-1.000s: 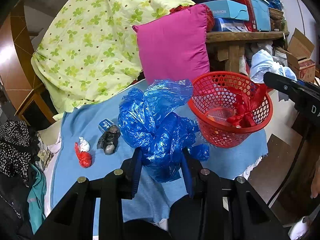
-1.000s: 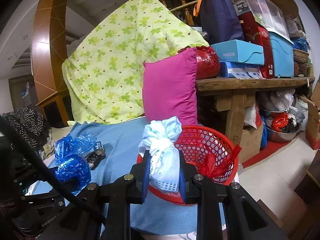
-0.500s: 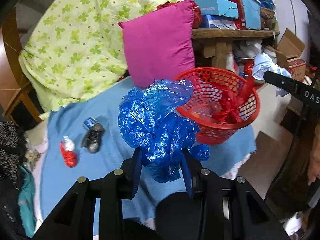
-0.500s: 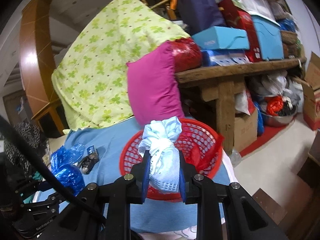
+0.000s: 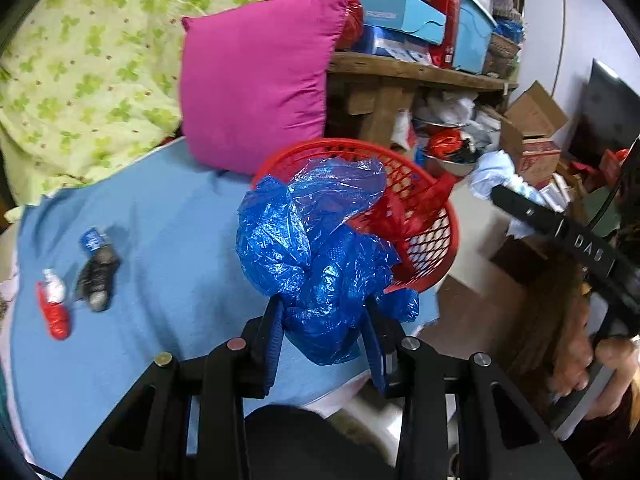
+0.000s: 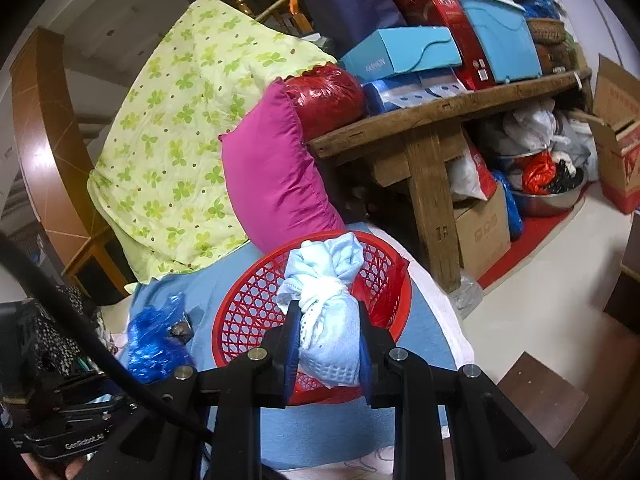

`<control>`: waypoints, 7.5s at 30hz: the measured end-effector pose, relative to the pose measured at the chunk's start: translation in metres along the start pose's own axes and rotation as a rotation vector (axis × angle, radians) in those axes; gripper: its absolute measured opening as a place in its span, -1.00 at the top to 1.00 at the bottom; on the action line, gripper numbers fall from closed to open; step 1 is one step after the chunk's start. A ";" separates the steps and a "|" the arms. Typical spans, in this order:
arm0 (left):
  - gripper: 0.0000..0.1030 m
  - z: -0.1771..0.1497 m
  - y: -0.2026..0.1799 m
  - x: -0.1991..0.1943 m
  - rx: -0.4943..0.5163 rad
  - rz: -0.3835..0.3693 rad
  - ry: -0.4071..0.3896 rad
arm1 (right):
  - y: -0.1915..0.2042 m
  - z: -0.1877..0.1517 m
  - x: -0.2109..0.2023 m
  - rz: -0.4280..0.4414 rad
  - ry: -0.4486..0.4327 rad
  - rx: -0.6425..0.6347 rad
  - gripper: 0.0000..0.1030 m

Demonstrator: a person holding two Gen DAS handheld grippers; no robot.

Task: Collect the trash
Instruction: 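Open the left tool over the basket dropping the blue bag while the right tool releases the cloth, then move both open tools back toward the red and black plastic bags, then grasp the red plastic bag with the left tool while the right tool grasps the black bag, then lift and carry the red and black bags toward the red basket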

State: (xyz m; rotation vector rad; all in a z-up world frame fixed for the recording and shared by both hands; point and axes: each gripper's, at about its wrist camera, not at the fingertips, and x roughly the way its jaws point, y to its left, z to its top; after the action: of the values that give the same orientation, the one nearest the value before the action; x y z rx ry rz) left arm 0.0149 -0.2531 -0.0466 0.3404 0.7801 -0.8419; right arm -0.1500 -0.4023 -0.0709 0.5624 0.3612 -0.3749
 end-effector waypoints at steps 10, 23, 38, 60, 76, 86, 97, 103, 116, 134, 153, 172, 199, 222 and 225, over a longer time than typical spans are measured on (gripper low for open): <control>0.15 0.044 -0.005 0.033 0.004 -0.099 -0.017 | -0.011 0.033 0.051 0.107 0.064 0.118 0.45; -0.22 -0.011 0.043 -0.002 -0.007 -0.018 -0.067 | 0.004 0.033 0.050 0.176 -0.007 0.143 -0.40; -0.23 -0.123 0.149 -0.035 -0.271 0.243 -0.031 | 0.112 -0.006 0.024 0.329 0.038 -0.065 -0.40; -0.23 -0.204 0.311 -0.051 -0.549 0.446 -0.020 | 0.267 -0.083 0.166 0.442 0.433 -0.205 -0.40; -0.24 -0.150 0.415 -0.004 -0.657 0.352 -0.036 | 0.334 -0.124 0.342 0.361 0.632 -0.111 -0.34; -0.24 -0.114 0.460 0.084 -0.674 0.309 0.065 | 0.346 -0.148 0.429 0.288 0.736 -0.036 -0.01; 0.18 -0.132 0.423 0.060 -0.705 0.266 0.025 | 0.325 -0.140 0.389 0.334 0.672 -0.076 0.25; 0.18 -0.127 0.368 0.013 -0.664 0.343 -0.006 | 0.298 -0.119 0.317 0.357 0.593 -0.114 0.25; 0.18 -0.085 0.232 -0.054 -0.438 0.511 -0.115 | 0.243 -0.073 0.160 0.373 0.380 -0.225 0.25; 0.17 -0.057 0.122 -0.095 -0.238 0.546 -0.205 | 0.187 -0.044 0.045 0.389 0.197 -0.235 0.25; 0.17 -0.039 0.071 -0.094 -0.138 0.532 -0.224 | 0.147 -0.030 0.008 0.347 0.103 -0.243 0.25; 0.17 -0.035 0.056 -0.091 -0.097 0.506 -0.220 | 0.134 -0.030 -0.012 0.310 0.062 -0.237 0.25; 0.17 -0.035 0.040 -0.080 -0.063 0.466 -0.199 | 0.119 -0.035 -0.023 0.274 0.052 -0.223 0.25; 0.17 -0.036 0.027 -0.065 -0.033 0.418 -0.156 | 0.099 -0.034 -0.027 0.251 0.052 -0.186 0.25; 0.17 -0.036 0.025 -0.064 -0.029 0.419 -0.154 | 0.097 -0.033 -0.027 0.252 0.053 -0.180 0.25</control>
State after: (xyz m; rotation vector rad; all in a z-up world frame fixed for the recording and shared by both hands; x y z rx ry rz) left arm -0.0097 -0.1828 -0.0245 0.3913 0.5500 -0.4563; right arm -0.1388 -0.3009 -0.0419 0.4357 0.3659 -0.0841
